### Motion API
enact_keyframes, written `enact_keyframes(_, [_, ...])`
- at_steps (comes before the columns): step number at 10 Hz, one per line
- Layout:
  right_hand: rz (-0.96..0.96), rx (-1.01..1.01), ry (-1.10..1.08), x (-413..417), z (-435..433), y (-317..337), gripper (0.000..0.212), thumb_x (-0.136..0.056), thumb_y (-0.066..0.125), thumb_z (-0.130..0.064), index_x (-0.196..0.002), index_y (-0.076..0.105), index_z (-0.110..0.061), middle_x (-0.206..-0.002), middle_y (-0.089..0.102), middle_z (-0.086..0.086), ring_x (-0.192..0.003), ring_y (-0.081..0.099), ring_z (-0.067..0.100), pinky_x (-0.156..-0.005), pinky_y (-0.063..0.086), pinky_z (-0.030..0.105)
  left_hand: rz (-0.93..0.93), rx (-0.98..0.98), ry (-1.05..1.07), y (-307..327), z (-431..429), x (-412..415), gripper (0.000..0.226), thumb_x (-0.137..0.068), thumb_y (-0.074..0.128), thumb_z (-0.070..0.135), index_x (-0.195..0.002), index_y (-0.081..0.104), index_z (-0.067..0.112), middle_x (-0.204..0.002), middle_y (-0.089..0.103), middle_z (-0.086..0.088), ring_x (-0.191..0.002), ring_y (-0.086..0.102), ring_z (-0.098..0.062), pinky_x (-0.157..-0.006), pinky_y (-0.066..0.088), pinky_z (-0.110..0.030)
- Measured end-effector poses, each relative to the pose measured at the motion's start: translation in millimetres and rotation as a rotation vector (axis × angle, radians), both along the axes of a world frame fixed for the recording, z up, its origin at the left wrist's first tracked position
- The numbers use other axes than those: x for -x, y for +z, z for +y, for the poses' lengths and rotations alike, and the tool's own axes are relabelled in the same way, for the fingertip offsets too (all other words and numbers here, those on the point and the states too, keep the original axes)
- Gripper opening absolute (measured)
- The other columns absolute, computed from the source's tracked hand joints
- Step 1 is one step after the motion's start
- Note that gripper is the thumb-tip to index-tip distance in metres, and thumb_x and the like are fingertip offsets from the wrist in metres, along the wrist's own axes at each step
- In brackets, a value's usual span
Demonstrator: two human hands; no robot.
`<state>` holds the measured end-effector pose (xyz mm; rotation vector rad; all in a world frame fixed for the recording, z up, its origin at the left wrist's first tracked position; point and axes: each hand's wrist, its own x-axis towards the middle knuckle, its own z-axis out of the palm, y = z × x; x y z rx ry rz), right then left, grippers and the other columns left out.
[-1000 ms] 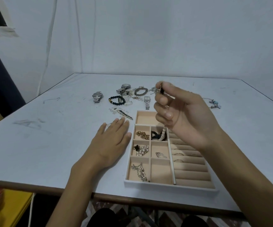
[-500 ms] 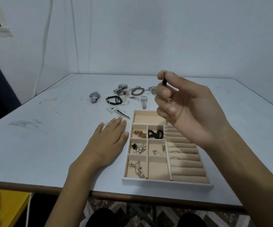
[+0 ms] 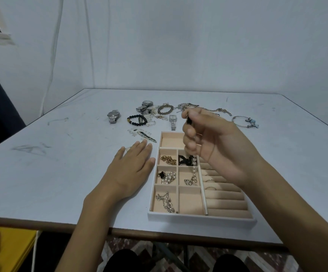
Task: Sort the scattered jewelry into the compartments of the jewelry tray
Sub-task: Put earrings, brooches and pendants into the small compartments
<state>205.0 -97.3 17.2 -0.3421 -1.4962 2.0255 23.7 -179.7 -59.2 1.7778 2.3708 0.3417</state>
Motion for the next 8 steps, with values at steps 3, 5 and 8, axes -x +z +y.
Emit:
enact_keyframes(3, [-0.228,-0.312,-0.055,-14,-4,-15,0.012,-0.096,0.05,-0.015,-0.092,0.06,-0.008,-0.081,0.071,0.01,-0.077,0.067,0.016,-0.076,0.055,0.022,0.006,0.006,0.001,1,0,0,0.053,-0.102,0.016,0.039,-0.153,0.007,0.026,-0.16,-0.002,0.01,-0.146,-0.006,-0.003,-0.12,-0.005,-0.032])
enact_keyframes(5, [-0.34,-0.482,-0.097,-23,-1,-23,0.014,-0.093,0.054,-0.007,-0.092,0.062,0.004,-0.087,0.069,0.015,-0.076,0.064,0.016,-0.065,0.05,0.017,-0.013,-0.006,0.0,1,0,-1,0.052,-0.103,0.017,0.037,-0.153,0.009,0.026,-0.16,-0.001,0.011,-0.146,-0.005,-0.003,-0.12,-0.005,-0.032])
enact_keyframes(8, [-0.659,-1.034,-0.264,-19,6,-45,0.01,-0.088,0.064,-0.026,-0.079,0.066,-0.024,-0.116,0.046,-0.017,-0.115,0.038,0.006,-0.09,0.045,0.036,-0.022,-0.01,-0.003,1,0,-1,0.052,-0.103,0.017,0.037,-0.153,0.009,0.025,-0.16,-0.001,0.011,-0.146,-0.005,-0.003,-0.12,-0.005,-0.032])
